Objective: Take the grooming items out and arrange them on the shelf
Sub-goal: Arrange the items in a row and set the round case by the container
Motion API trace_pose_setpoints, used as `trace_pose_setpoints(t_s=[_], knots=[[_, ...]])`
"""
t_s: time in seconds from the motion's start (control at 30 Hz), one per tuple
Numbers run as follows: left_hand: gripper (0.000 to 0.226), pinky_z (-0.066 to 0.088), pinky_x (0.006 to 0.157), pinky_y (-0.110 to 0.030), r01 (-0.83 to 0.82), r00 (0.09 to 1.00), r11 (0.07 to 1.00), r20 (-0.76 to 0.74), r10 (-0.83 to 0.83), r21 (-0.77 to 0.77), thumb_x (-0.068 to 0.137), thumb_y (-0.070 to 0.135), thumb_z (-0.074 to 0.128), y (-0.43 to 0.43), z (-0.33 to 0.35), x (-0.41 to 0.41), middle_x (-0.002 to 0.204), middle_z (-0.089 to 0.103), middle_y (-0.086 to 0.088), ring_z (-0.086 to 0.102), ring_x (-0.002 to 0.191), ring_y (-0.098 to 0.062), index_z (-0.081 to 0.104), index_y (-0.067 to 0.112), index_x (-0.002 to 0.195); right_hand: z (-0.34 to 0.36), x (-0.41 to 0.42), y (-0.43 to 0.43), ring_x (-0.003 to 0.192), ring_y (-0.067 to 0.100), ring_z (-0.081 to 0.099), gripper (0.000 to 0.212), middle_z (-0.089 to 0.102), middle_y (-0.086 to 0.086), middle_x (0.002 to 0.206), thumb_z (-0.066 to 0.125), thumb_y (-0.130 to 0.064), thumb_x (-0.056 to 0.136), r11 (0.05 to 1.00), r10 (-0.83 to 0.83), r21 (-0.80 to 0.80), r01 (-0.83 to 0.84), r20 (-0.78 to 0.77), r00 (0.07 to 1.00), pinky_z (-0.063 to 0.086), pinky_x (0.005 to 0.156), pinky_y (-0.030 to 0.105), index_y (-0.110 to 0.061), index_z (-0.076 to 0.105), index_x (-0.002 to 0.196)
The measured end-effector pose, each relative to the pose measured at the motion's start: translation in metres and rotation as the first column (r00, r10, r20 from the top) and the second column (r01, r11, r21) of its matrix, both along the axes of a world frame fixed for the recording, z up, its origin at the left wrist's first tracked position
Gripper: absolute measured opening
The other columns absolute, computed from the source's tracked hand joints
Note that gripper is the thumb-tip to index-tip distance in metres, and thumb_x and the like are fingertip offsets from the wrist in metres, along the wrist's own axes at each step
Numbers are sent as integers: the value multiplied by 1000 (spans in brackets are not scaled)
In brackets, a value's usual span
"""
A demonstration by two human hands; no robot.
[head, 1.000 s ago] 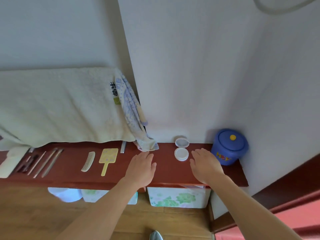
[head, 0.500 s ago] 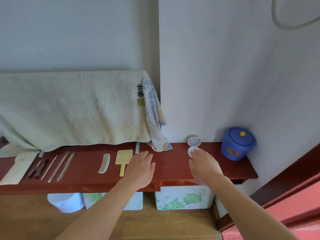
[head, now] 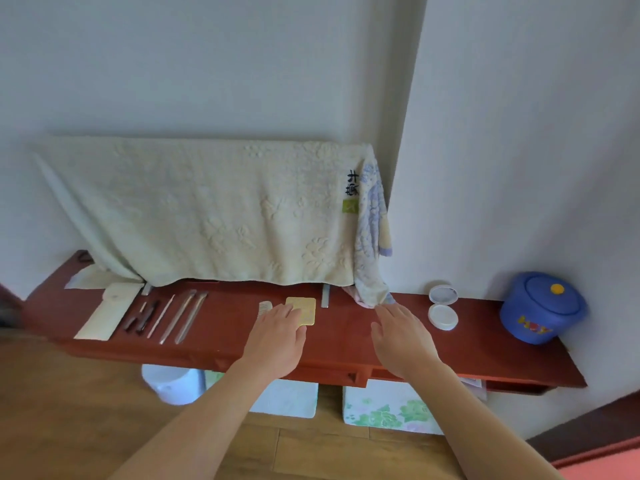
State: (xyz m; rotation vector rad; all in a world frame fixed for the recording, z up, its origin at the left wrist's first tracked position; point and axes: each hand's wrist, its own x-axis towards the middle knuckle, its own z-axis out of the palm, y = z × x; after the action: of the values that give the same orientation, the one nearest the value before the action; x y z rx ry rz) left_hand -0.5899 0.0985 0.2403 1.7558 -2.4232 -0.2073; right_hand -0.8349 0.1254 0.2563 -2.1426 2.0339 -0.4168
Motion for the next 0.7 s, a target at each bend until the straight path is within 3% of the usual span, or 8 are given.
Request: trace_pose_setpoints(t_s=[0.13, 0.23, 0.3, 0.37, 0.43, 0.57, 0.7], knots=[[39, 38, 109, -39, -90, 996, 996, -3, 90, -26, 100, 33, 34, 0, 7, 33, 133, 54, 0, 48, 127, -23, 52, 15, 130, -1, 30, -16, 102, 18, 52, 25, 57, -4, 107, 38, -29, 94, 998, 55, 5, -55, 10, 998, 42, 85, 31, -18, 55, 108], [37, 39, 106, -40, -139, 990, 990, -38, 137, -40, 100, 29, 41, 3, 8, 63, 132, 57, -4, 52, 125, -25, 55, 12, 131, -2, 60, -22, 116, 20, 49, 30, 57, -2, 117, 37, -30, 96, 996, 86, 35, -87, 8, 996, 43, 93, 34, -16, 55, 115], [42, 33, 112, -38, -153, 987, 987, -54, 151, -40, 102, 30, 40, 1, 7, 85, 144, 50, -5, 44, 135, -23, 50, 13, 139, 1, 84, -27, 121, 20, 46, 33, 55, -2, 123, 38, -31, 97, 994, 98, 40, -98, -1, 995, 41, 98, 34, -15, 55, 121], [47, 25, 117, -34, -164, 984, 986, -70, 162, -27, 103, 34, 35, -7, 5, 111, 153, 40, -4, 33, 143, -19, 43, 14, 145, 3, 110, -35, 116, 19, 48, 28, 56, -3, 116, 38, -30, 97, 994, 101, 30, -101, -9, 995, 42, 93, 32, -16, 56, 113], [48, 24, 118, -34, -154, 984, 988, -93, 151, -29, 104, 34, 35, -17, 2, 140, 154, 38, -5, 31, 144, -19, 43, 13, 146, 3, 139, -41, 112, 19, 49, 27, 56, -3, 113, 37, -30, 96, 995, 94, 40, -94, -10, 995, 42, 92, 32, -17, 55, 112], [47, 28, 117, -37, -91, 993, 995, -71, 89, -26, 103, 33, 37, -29, 0, 197, 151, 43, -7, 36, 141, -22, 46, 11, 143, -1, 201, -44, 125, 18, 43, 38, 52, -1, 133, 38, -30, 97, 996, 52, 76, -51, -14, 999, 39, 102, 34, -16, 49, 132], [46, 34, 113, -39, -37, 999, 999, -40, 36, -26, 102, 32, 38, -47, -3, 249, 145, 49, -7, 42, 136, -23, 49, 10, 140, -2, 257, -46, 122, 19, 45, 36, 53, 0, 131, 38, -29, 97, 997, 10, 76, -10, 6, 1000, 40, 97, 34, -15, 52, 127]])
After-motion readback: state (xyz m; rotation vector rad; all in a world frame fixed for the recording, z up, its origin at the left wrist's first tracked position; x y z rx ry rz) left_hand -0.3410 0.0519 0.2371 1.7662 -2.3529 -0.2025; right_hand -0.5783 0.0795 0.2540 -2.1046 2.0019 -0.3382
